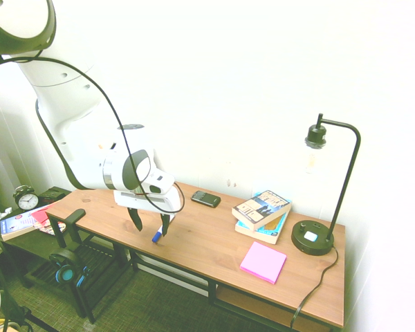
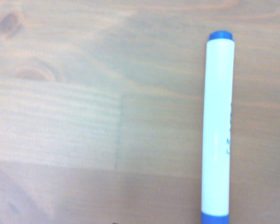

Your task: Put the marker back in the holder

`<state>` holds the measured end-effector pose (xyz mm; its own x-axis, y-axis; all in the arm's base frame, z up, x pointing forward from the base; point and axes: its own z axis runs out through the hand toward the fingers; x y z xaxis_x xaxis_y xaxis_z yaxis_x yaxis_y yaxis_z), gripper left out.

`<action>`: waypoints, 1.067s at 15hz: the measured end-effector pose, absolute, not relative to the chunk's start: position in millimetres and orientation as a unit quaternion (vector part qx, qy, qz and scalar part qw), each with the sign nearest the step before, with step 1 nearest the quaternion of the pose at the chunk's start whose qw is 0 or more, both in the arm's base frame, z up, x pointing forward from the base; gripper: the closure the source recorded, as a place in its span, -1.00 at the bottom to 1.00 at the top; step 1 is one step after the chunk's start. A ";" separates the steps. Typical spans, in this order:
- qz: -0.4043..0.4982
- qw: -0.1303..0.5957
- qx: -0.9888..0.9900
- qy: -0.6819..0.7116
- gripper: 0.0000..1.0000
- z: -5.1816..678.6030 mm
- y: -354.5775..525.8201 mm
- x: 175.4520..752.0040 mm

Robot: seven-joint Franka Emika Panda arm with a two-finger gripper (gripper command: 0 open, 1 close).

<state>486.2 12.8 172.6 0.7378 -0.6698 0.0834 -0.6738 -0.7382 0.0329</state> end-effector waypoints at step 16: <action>0.022 0.019 0.930 -0.366 1.00 155.0 13.8 503.9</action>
<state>503.9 13.8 155.0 0.7318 -0.6793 0.0547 -0.6810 -0.7320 0.0193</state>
